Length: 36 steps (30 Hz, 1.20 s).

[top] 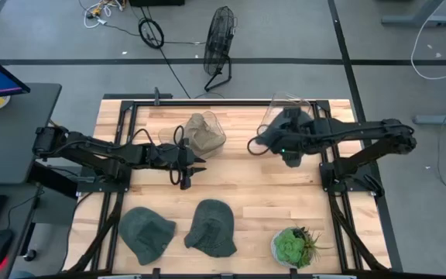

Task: Pick & Place hat
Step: Put the top gray cap into the right transparent bin

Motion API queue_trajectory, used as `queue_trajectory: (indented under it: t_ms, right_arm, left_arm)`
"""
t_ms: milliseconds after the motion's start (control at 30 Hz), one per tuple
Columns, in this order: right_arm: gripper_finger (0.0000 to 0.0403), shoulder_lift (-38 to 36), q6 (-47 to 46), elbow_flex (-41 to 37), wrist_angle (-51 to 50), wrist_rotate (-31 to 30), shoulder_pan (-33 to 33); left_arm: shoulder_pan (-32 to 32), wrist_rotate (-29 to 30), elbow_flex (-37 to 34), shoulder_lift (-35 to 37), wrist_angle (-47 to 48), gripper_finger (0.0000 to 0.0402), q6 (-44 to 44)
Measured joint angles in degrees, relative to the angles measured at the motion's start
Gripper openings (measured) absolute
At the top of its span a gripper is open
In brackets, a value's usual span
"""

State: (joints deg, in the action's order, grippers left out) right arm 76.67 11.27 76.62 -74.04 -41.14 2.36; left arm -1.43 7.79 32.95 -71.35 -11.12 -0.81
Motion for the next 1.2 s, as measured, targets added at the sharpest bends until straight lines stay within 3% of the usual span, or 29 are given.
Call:
queue_trajectory:
  t_ms: [133,267,367,433,733,1000,1200]
  right_arm:
    - [0.0001,-1.5,5.9,-7.1,0.9,-1.3,-5.0]
    - [0.0,-1.6,18.2,-13.9,2.7,-9.2,-11.0]
    - [0.0,-1.6,24.6,-18.4,10.0,-15.8,-15.5]
    - [0.0,-1.6,29.6,-21.0,15.9,-16.3,-17.7]
    - [0.0,-1.6,52.2,-29.1,42.4,-12.1,-19.7]
    - [0.0,-1.0,49.6,-29.2,45.9,3.1,-20.5]
    - [0.0003,2.5,45.7,-29.1,43.6,6.7,-21.5]
  left_arm:
    - [0.0,0.0,0.0,0.0,0.0,0.0131,0.0]
    - [0.0,0.0,0.0,0.0,0.0,0.0131,0.0]
    - [0.0,0.0,0.0,0.0,0.0,0.0131,0.1]
    - [0.0,0.0,0.0,0.0,-0.1,0.0131,0.3]
    - [0.1,0.0,0.0,0.0,-0.1,0.0131,2.0]
    - [0.1,0.0,0.0,0.0,-0.2,0.0131,2.1]
    - [0.1,0.0,0.0,0.0,-0.2,0.0131,1.9]
